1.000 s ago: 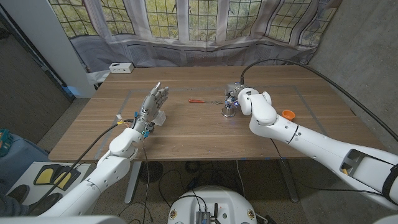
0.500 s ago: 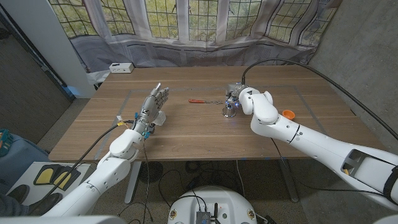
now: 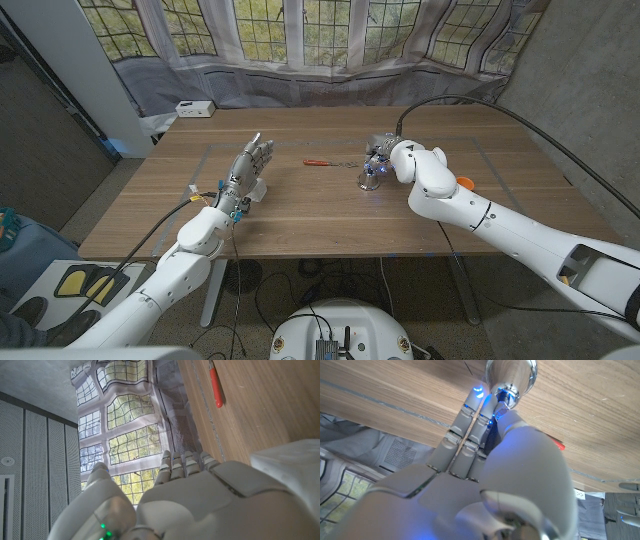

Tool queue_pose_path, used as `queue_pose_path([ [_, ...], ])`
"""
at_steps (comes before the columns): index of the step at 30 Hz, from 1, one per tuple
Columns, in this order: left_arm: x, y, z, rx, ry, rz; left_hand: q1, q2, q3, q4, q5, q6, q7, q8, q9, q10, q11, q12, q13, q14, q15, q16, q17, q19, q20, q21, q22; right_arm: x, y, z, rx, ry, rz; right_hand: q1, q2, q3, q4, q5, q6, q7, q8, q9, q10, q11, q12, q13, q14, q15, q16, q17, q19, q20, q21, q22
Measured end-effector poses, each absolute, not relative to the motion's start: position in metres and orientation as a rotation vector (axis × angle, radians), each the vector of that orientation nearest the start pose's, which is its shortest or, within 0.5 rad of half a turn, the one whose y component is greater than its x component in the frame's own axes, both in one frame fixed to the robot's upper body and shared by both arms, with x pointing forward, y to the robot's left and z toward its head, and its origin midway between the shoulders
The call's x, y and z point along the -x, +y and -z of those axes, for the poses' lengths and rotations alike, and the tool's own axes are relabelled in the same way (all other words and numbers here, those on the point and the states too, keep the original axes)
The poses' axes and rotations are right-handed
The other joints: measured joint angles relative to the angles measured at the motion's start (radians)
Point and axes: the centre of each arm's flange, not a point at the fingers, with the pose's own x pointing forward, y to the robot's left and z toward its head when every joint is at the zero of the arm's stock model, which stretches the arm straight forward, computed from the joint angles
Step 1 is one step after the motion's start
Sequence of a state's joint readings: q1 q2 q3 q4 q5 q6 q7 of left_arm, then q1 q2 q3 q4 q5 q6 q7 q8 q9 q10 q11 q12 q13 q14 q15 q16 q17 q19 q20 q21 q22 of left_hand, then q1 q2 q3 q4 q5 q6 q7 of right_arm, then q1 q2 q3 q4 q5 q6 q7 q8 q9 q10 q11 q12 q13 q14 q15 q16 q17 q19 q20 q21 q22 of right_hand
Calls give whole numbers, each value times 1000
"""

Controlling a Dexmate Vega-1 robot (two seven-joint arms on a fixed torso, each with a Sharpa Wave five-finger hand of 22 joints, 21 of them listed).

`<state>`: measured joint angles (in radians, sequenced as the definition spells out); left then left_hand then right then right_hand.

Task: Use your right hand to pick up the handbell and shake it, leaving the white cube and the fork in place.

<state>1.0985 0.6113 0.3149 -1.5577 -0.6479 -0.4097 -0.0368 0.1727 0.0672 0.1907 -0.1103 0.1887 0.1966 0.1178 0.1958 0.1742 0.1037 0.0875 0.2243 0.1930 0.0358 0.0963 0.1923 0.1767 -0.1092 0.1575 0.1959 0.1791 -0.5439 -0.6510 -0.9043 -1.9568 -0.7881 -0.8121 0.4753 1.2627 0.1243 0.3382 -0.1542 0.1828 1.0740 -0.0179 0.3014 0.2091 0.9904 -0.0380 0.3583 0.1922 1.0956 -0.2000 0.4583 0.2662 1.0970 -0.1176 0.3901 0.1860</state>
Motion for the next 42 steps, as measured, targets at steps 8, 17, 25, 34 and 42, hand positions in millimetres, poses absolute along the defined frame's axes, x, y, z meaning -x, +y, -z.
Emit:
queue_pose_path([
  [8, -582, 283, 64, 11, -680, 297, 0, 0, 0, 0, 0, 0, 1, 0, 0, 0, 0, -7, 0, 0, 0, 0, 0, 0, 0, 0, 0, -574, -132, -46, 1497, -279, -7, -6, 6, 0, 6, 3, -4, 4, -8, 0, 1, -1, -8, 0, 0, 0, -1, 11, 0, 0, 6, 0],
  [17, -584, 282, 63, 7, -681, 305, 0, 0, 0, 0, 0, 2, 2, 0, 0, 0, 0, -7, 0, 0, 0, 0, 0, 0, 0, 0, 0, -563, -133, -52, 1471, -301, 4, -11, 10, 0, 5, 3, -4, 4, -13, 0, 1, -1, -15, 1, 1, 2, -8, 15, 0, 0, 8, 0],
  [25, -586, 283, 63, 8, -679, 310, 0, 0, 0, 0, 0, 2, 2, 0, 0, 0, 0, -7, 0, 0, 0, 0, 0, 0, 0, 0, 0, -552, -133, -58, 1453, -323, 5, -21, 7, 0, 5, 3, -4, 4, -17, 0, 1, -1, -16, 1, 1, 2, -8, 21, 0, 0, 13, 0],
  [34, -587, 283, 62, 8, -680, 316, 0, 0, 0, 0, 0, 2, 2, 0, 0, 0, 0, -6, 0, 0, 0, 0, 0, 0, 0, 0, 0, -536, -135, -70, 1417, -370, 19, -21, 7, 0, 5, 3, -4, 4, -20, 0, 1, -1, -20, 1, 1, 2, -15, 29, -2, -1, 17, 0],
  [42, -588, 282, 60, 4, -683, 324, 0, 0, 0, 0, 0, 2, 2, 0, 0, 0, 0, -6, 0, 0, 0, 0, 0, -4, -4, 0, 0, -523, -142, -80, 1390, -399, 30, -24, 5, 0, 5, 2, -4, 4, -24, 0, 4, -3, -26, 2, 16, -5, -15, 26, -4, 0, 20, 0],
])
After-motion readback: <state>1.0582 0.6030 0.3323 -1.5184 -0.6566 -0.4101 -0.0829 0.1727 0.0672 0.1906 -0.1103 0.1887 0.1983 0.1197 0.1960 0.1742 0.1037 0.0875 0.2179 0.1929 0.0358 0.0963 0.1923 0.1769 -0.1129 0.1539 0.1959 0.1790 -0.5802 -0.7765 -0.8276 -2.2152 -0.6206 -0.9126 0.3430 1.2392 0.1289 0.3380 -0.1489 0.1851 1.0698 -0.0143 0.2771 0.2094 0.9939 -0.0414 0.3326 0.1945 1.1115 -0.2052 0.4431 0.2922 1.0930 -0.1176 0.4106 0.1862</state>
